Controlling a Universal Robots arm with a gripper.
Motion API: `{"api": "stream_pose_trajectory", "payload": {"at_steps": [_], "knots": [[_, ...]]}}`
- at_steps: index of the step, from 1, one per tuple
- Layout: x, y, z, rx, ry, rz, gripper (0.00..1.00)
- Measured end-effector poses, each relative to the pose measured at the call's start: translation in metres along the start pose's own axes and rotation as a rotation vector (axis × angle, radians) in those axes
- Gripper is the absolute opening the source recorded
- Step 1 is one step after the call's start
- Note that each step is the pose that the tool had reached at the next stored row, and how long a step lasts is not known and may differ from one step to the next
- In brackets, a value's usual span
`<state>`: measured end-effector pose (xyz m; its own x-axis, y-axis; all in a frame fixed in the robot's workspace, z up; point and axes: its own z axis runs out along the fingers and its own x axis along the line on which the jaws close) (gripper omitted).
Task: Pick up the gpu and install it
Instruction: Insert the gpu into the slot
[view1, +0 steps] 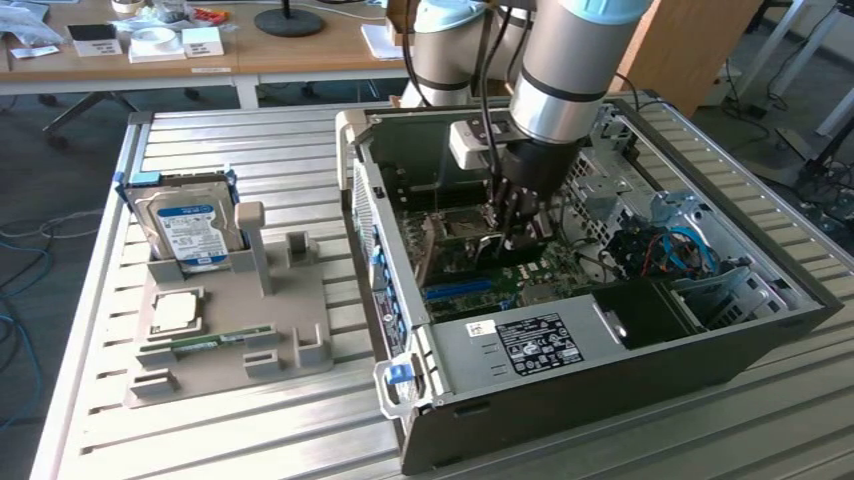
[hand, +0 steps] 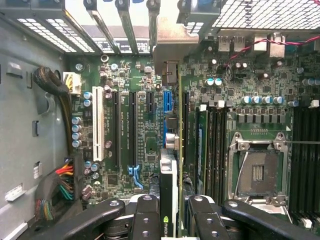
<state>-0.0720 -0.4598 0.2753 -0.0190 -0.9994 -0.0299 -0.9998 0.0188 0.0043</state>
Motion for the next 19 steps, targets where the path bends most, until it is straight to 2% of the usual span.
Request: {"api": "stream_pose_trajectory", "payload": {"at_steps": [6,19], "knots": [[0.0,0.0062,0.0035,0.0001,-0.0001,0.0,0.27],[0.001,0.0071,0.0108,-0.0001,0.0003,0.0,0.27]]}}
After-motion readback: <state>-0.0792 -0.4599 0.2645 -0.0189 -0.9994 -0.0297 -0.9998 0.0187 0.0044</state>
